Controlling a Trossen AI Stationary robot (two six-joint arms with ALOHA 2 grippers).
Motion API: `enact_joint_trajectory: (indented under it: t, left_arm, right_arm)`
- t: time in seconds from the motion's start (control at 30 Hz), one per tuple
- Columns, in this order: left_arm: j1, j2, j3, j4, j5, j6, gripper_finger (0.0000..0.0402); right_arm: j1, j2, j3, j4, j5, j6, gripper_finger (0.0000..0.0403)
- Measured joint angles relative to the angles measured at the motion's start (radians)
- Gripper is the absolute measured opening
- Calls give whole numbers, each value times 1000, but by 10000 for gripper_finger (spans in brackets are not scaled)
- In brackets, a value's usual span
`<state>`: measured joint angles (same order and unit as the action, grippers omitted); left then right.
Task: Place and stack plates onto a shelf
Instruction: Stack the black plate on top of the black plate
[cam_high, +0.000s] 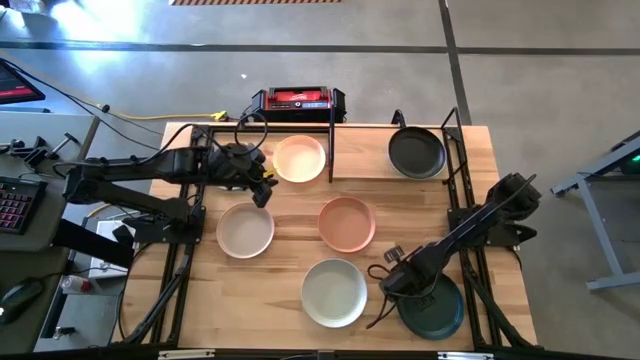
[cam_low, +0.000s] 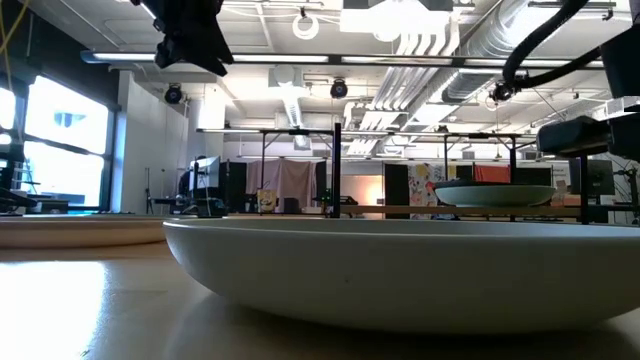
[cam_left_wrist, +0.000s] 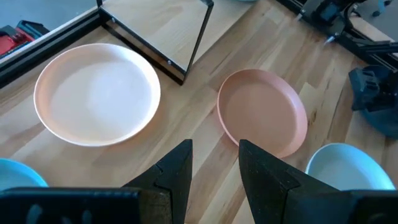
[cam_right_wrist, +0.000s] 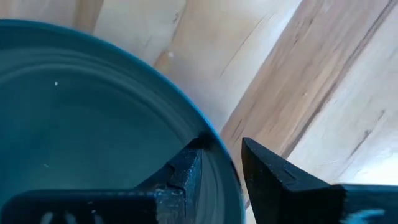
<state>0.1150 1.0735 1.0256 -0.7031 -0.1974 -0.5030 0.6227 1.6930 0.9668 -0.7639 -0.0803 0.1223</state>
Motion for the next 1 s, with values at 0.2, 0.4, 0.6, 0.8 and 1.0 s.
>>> enact_joint_trajectory:
  t: [0.2,0.4,0.6,0.8,1.0]
  left_arm:
    - [0,11,0,-2,0,2,120]
    - [0,11,0,-4,0,2,120]
    - [0,11,0,-4,0,1,120]
    - [0,11,0,-8,4,-1,120]
    - [0,11,0,-9,4,-2,120]
  right_arm:
    - [0,3,0,-14,-2,0,62]
    - [-1,0,1,-52,-14,7,9]
    - [-12,-10,0,-75,-5,118,4]
    - [-39,-77,0,-97,44,281,1]
    - [-83,-192,0,-138,106,471,1]
